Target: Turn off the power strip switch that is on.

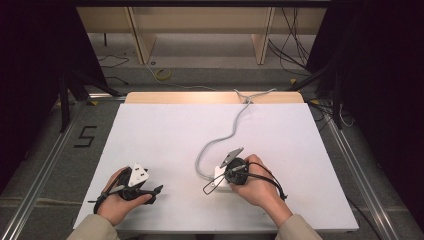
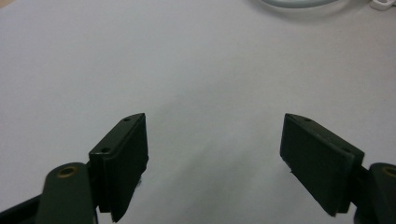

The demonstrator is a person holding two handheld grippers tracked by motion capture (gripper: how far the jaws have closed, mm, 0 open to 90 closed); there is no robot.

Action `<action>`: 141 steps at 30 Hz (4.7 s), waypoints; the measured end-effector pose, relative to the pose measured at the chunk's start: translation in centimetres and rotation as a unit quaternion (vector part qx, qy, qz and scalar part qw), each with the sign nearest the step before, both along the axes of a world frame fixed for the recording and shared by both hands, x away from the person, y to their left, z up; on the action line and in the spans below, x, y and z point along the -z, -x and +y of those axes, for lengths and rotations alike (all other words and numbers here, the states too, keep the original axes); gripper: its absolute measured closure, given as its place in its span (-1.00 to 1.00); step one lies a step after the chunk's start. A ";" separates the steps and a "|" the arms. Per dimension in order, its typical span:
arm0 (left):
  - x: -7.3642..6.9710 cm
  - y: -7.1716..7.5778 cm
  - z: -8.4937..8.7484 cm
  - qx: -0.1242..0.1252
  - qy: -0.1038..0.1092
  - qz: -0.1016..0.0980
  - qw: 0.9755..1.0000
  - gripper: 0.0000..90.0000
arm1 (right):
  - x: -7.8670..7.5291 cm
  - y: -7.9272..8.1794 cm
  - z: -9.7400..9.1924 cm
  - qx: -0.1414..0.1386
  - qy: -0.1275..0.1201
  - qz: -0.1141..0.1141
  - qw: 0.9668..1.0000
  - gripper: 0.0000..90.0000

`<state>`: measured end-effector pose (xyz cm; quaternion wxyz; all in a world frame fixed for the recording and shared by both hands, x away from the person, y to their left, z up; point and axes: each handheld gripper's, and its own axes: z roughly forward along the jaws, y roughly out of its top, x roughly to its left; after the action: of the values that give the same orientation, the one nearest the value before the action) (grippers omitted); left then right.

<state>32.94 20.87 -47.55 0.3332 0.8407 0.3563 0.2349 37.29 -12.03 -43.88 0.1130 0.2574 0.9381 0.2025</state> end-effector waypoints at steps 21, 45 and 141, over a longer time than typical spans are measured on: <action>0.0 0.1 -0.1 0.001 0.000 0.002 1.000 -0.48 | 0.0 0.2 0.2 0.000 0.012 -0.004 1.000 1.00; 0.0 0.1 -0.1 0.001 0.000 0.003 1.000 -0.48 | 0.1 0.2 -0.1 0.006 -0.002 0.001 1.000 1.00; 0.2 0.0 0.0 0.000 0.001 0.004 1.000 -0.48 | -0.7 0.9 -7.8 0.098 -0.114 -0.071 0.986 0.81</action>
<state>32.94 20.84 -47.71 0.3323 0.8414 0.3581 0.2311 36.44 -19.88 -43.18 0.1685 0.3442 0.8687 0.3137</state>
